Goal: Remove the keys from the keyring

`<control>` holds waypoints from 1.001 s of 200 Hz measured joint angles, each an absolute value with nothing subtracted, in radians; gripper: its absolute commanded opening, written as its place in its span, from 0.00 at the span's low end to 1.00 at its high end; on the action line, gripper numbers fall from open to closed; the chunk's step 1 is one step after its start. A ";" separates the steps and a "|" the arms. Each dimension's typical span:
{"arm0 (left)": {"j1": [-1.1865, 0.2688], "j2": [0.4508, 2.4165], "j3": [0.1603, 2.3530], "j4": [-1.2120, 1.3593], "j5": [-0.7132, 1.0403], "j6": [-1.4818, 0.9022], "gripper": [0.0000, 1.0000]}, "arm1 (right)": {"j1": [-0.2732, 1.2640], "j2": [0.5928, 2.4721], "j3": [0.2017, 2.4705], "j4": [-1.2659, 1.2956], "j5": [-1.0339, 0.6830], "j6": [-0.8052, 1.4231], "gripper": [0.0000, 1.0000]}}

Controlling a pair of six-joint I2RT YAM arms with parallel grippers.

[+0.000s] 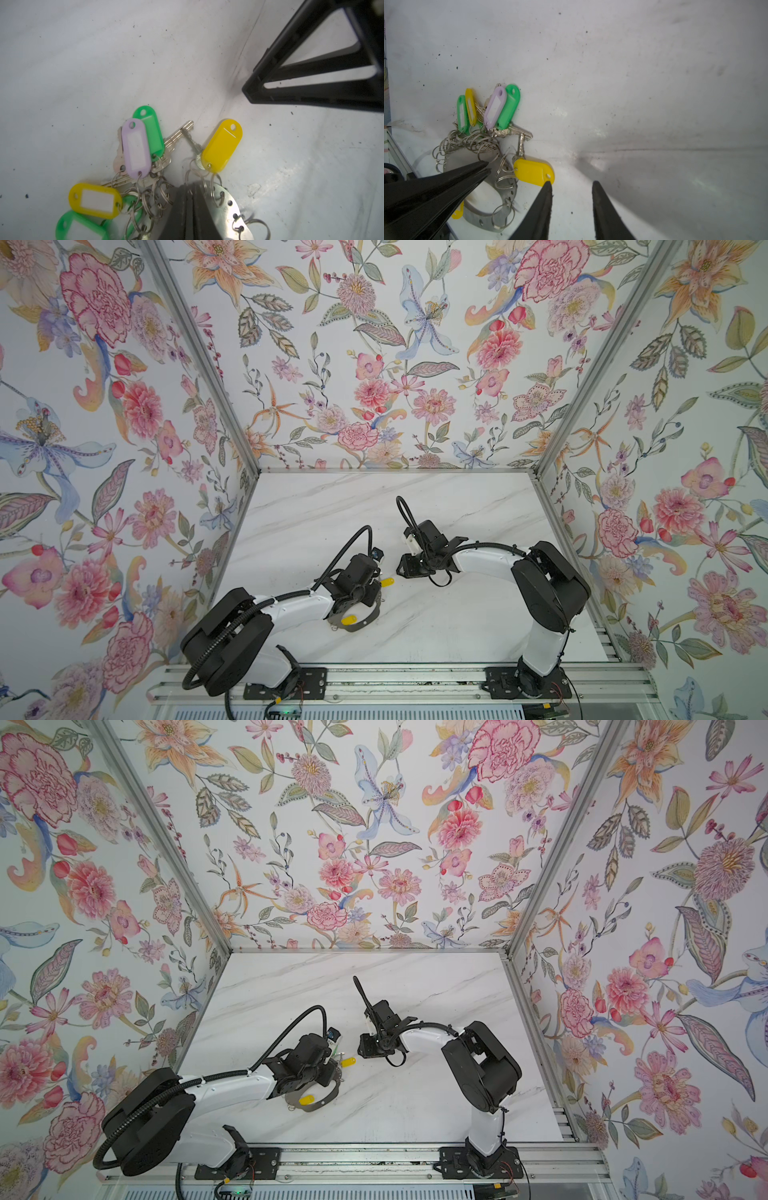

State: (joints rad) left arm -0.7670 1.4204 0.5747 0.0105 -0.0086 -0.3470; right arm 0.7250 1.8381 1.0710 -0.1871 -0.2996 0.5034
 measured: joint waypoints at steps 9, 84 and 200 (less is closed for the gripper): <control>-0.768 1.423 0.577 0.011 -0.008 -0.347 0.12 | 0.725 1.838 1.071 -0.187 -0.300 0.506 0.35; -0.793 1.423 0.570 0.023 -0.005 -0.348 0.13 | 0.725 1.838 1.071 -0.185 -0.300 0.513 0.35; -0.806 1.462 0.561 0.031 -0.008 -0.348 0.13 | 0.725 1.838 1.071 -0.185 -0.300 0.514 0.35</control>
State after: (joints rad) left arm -0.8059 1.4624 0.5610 0.0307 -0.0078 -0.3481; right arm 0.7250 1.8381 1.0710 -0.1848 -0.2996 0.5137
